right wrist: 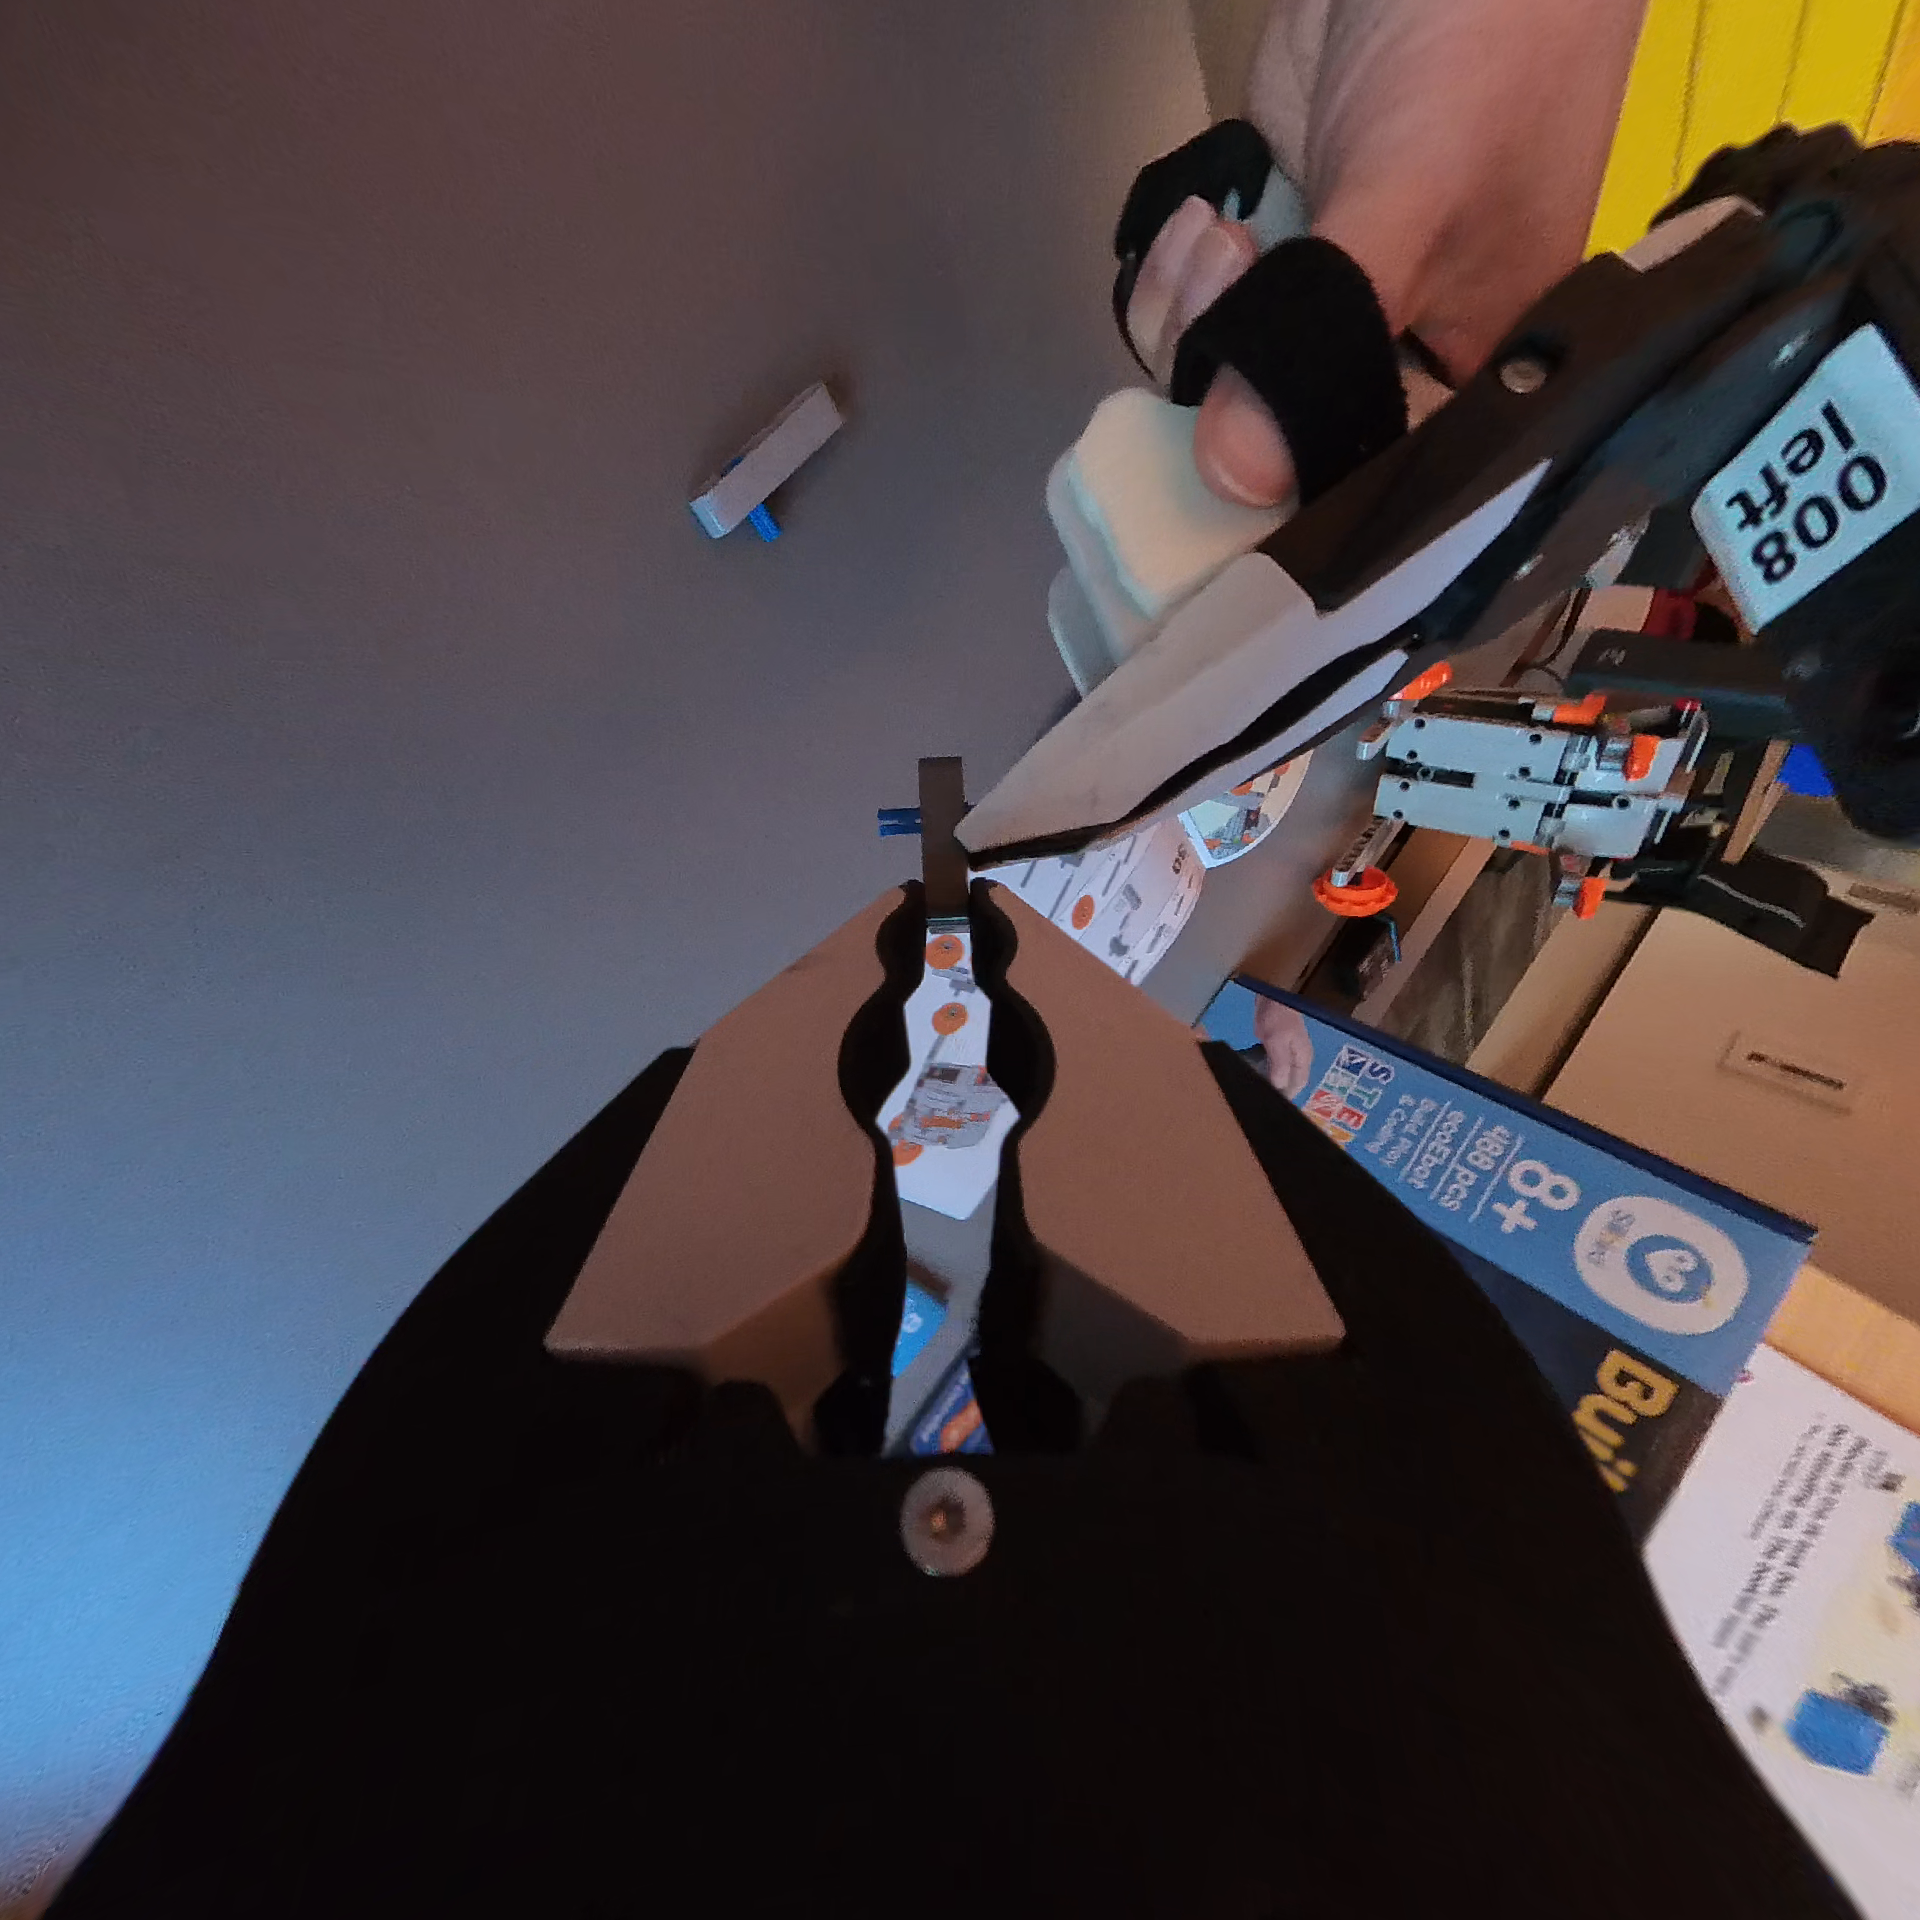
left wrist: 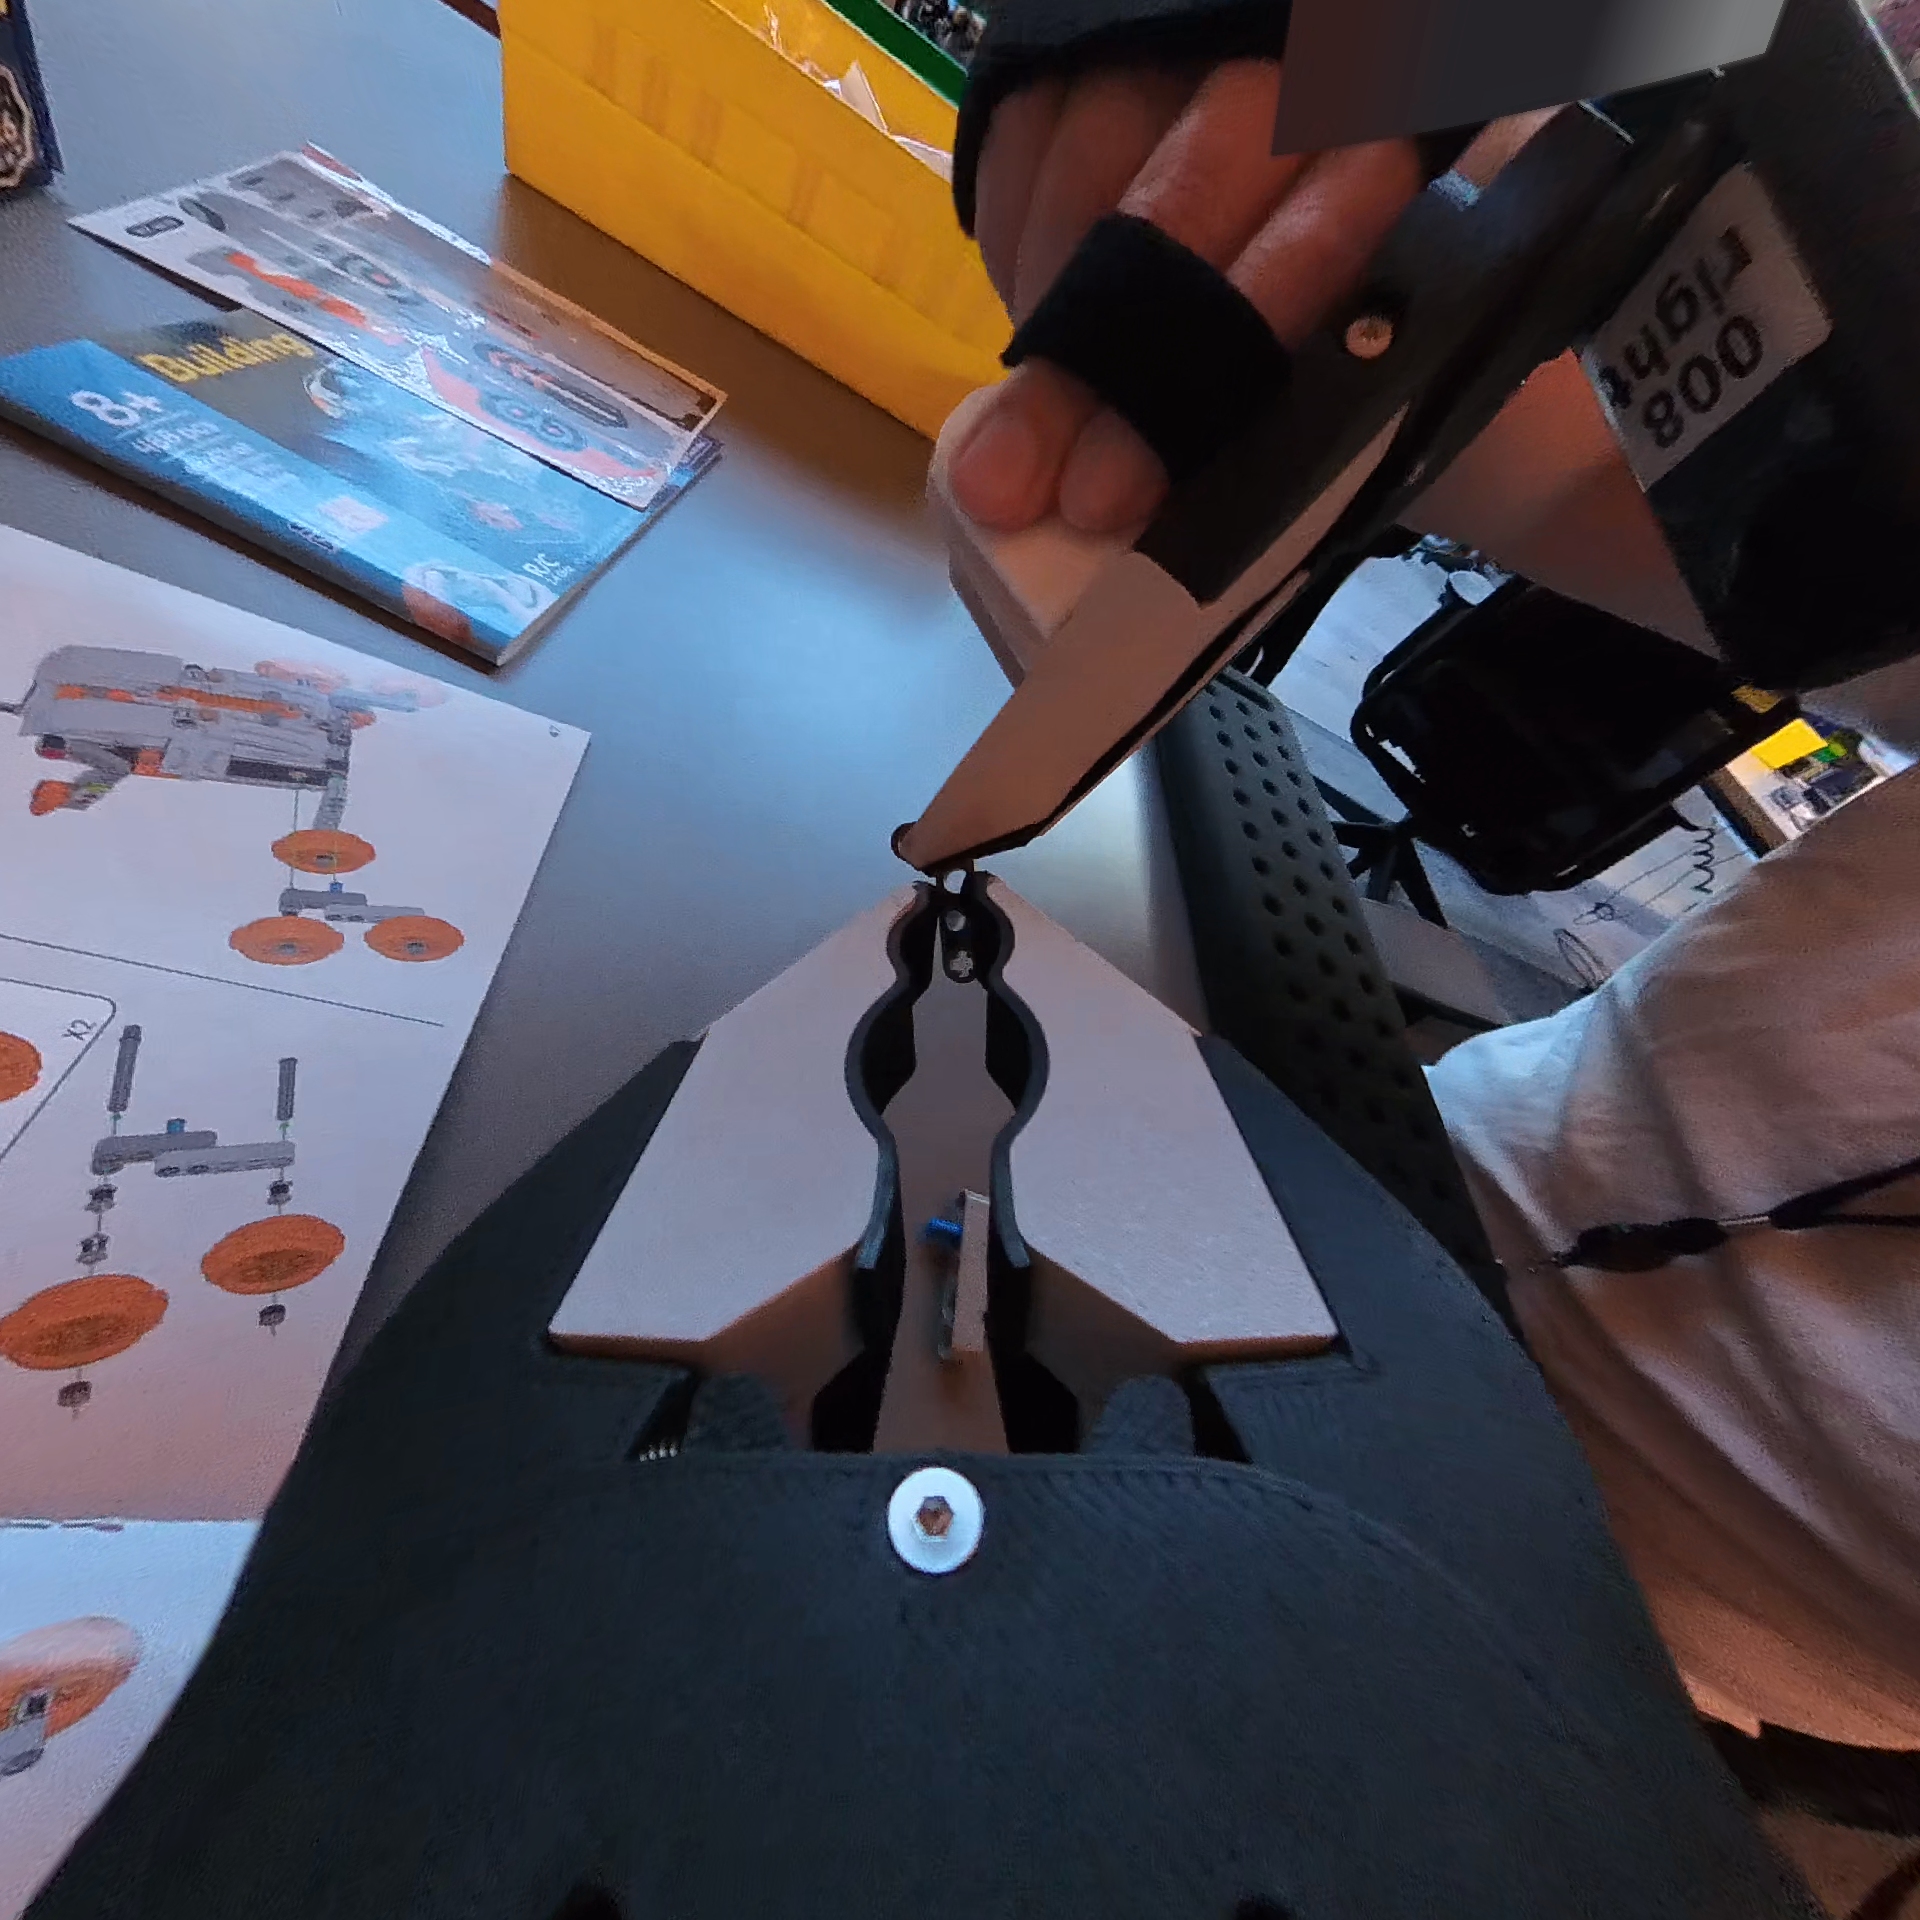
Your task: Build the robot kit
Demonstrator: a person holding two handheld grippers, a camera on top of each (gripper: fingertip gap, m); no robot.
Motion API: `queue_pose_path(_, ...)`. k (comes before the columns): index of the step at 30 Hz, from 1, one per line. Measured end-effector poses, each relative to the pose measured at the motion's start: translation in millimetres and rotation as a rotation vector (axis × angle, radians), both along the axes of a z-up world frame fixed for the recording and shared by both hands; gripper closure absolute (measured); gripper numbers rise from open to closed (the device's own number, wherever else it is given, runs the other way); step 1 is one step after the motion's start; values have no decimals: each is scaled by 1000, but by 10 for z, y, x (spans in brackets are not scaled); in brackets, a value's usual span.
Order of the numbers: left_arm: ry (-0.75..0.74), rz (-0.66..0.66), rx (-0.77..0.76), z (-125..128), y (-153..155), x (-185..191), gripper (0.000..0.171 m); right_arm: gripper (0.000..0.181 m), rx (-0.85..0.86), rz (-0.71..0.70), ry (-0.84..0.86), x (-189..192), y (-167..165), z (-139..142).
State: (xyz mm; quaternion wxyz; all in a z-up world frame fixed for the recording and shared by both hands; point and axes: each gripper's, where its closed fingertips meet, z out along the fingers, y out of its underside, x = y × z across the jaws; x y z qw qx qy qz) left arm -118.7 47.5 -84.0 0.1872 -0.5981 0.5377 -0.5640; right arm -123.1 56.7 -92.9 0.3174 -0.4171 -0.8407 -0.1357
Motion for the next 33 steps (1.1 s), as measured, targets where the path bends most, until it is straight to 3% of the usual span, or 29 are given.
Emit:
queue_pose_path(12, -58, 102, 46, 163, 196, -104, 135, 175, 56, 37, -115, -96, 150, 176)
queue_pose_path(16, -47, 54, 54, 154, 125, -96, 160, 174, 53, 46, -93, -156, 166, 196)
queue_pose_path(20, 10, 56, 97, 52, 136, -61, 167, 173, 86, 24, -94, -147, 242, 217)
queue_pose_path(21, -15, 82, 85, 101, 181, -63, 167, 169, 133, -21, -56, -133, 330, 287)
queue_pose_path(22, -55, 105, 48, 177, 221, -77, 167, 152, 165, -96, 3, -96, 421, 378)
queue_pose_path(24, -169, 209, -38, 358, 386, -125, 167, 144, 142, -280, 226, -6, 520, 565)
queue_pose_path(28, -387, 323, -293, 668, 566, -272, 168, 112, -26, -338, 789, -131, 407, 751)
queue_pose_path(31, -404, 307, -314, 707, 514, -264, 168, 111, 53, -325, 881, -264, 474, 712)
queue_pose_path(33, -379, 298, -302, 658, 465, -207, 168, 123, 40, -302, 889, -404, 478, 670)
